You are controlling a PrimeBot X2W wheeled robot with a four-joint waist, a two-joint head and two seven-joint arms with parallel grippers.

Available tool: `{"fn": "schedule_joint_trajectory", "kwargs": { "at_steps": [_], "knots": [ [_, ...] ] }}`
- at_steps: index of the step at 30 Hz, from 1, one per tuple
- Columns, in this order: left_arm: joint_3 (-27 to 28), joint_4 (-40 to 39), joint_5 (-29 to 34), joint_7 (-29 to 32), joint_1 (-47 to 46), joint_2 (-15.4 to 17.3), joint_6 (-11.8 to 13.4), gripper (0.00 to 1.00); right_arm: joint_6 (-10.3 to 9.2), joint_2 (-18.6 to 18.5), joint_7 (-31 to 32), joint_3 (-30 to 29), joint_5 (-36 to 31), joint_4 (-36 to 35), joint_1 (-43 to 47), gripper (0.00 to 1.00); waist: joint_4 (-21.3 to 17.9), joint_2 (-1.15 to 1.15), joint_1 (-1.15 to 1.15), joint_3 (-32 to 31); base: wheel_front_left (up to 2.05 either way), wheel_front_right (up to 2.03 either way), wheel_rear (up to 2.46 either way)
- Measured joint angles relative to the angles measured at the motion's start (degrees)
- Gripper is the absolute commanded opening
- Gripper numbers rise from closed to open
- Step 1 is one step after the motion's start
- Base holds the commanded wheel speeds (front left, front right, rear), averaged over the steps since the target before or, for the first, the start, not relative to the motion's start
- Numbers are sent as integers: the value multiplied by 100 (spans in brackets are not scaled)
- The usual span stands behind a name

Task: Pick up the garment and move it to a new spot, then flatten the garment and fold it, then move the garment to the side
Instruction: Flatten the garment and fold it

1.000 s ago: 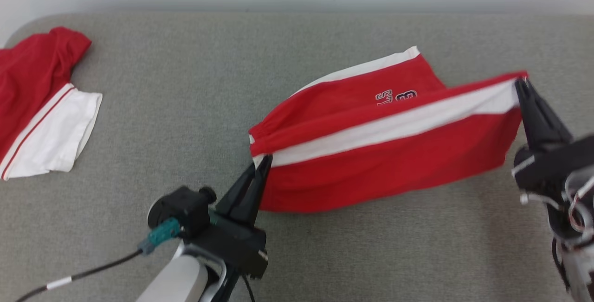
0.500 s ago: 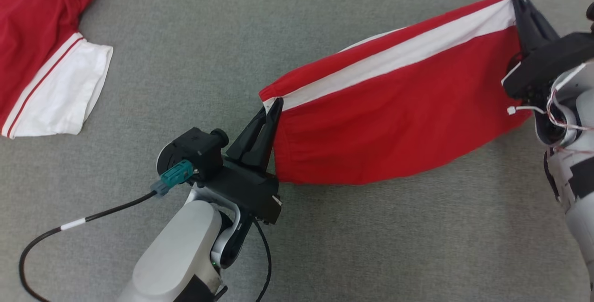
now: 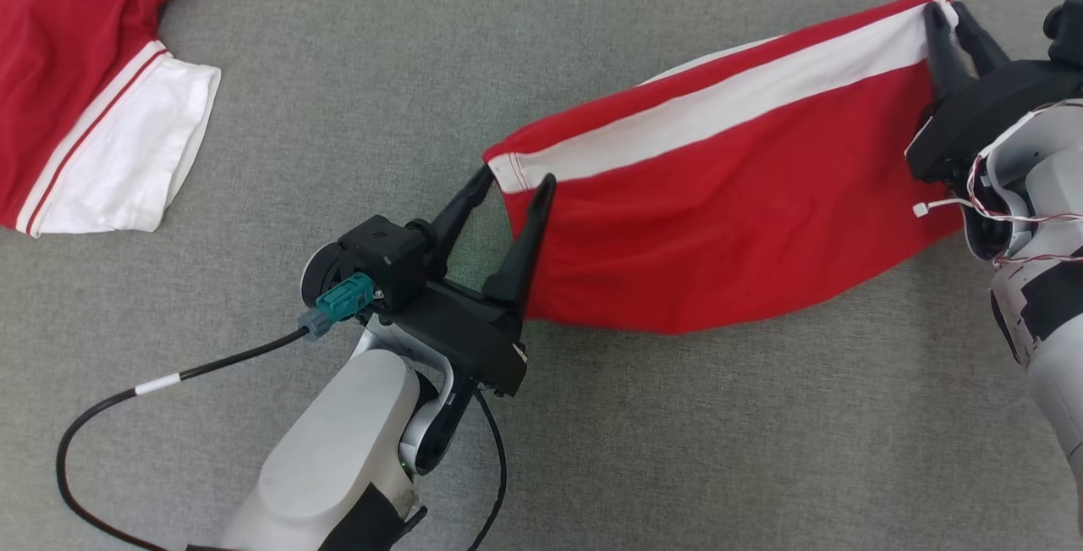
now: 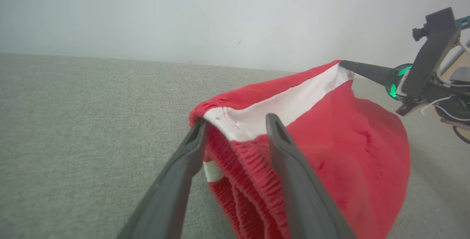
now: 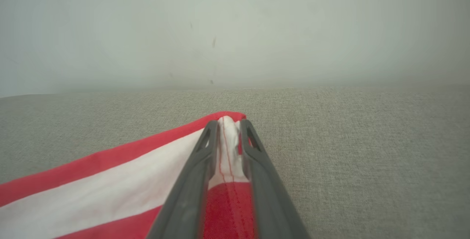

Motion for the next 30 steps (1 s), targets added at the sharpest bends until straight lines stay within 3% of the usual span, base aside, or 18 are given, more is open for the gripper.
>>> {"fn": "schedule_joint_trajectory", "kwargs": {
  "at_steps": [13, 16, 30],
  "knots": [
    [337, 31, 387, 0, 556, -32, 3, 100, 0, -304, -296, 668, 549, 118, 435, 100, -123, -1, -1, -570, 0, 0, 0],
    [523, -191, 560, 0, 800, 3, 101, 100, 0, -401, -328, 792, 669, 113, 647, 100, -126, -1, -1, -715, 0, 0, 0],
    [2203, -1880, 1656, -1, 2148, 42, 500, 100, 0, -563, 11, 1218, 1062, 324, 1018, 100, 94, -1, -1, -868, 0, 0, 0]
  ]
}}
